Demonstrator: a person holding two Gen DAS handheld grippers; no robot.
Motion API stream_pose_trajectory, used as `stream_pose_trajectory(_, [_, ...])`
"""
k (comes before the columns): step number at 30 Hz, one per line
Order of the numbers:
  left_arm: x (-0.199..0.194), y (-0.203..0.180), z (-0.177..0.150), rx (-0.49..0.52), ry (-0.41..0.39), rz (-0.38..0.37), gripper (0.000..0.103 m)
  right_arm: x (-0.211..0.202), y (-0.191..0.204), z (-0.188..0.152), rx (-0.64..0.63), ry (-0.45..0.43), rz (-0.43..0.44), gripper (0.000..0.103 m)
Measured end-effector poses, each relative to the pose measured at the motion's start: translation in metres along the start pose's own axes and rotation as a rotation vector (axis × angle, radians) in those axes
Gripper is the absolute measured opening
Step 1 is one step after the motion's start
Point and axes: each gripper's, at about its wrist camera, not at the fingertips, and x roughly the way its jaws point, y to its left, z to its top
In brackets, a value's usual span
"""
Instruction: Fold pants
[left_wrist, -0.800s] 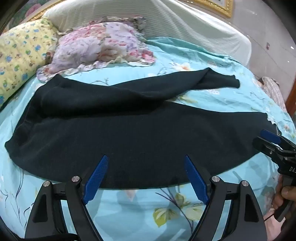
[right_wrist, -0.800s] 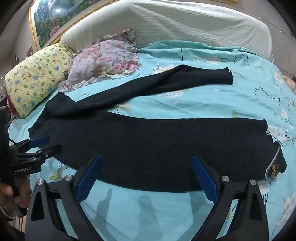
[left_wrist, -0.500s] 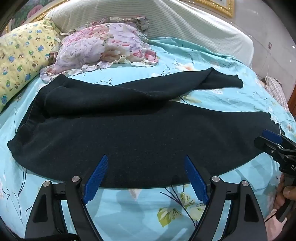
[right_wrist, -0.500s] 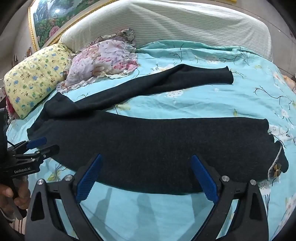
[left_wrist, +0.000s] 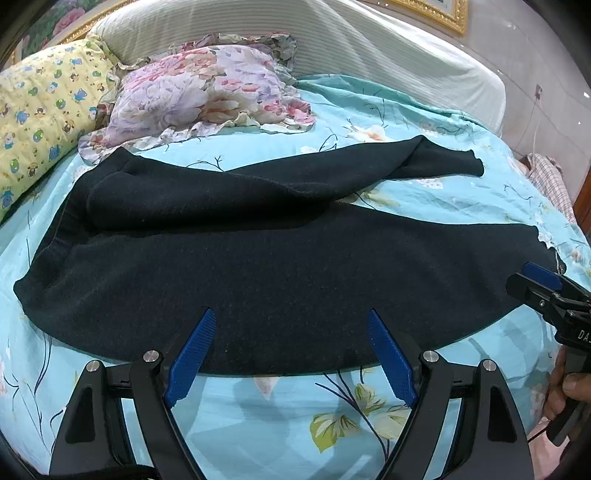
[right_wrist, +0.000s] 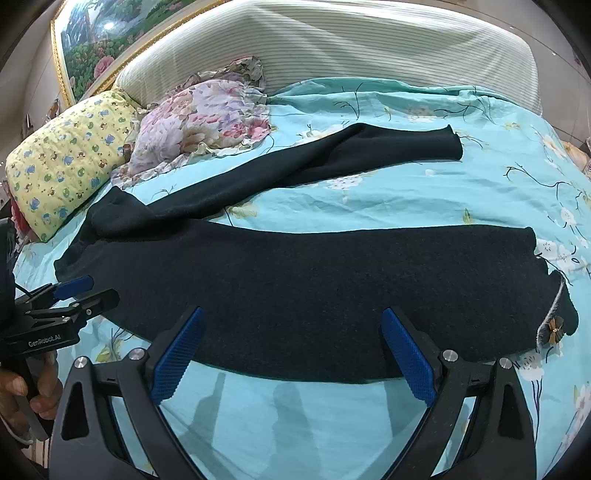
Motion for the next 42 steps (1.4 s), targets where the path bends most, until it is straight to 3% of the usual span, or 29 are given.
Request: stream_pose_trajectory(42, [-0.0021, -0.0048, 0.0073, 0.009, 0.002, -0.028, 0.084, -0.0073, -0.005, 0.0044, 0.031, -0.024, 0.0, 0.096])
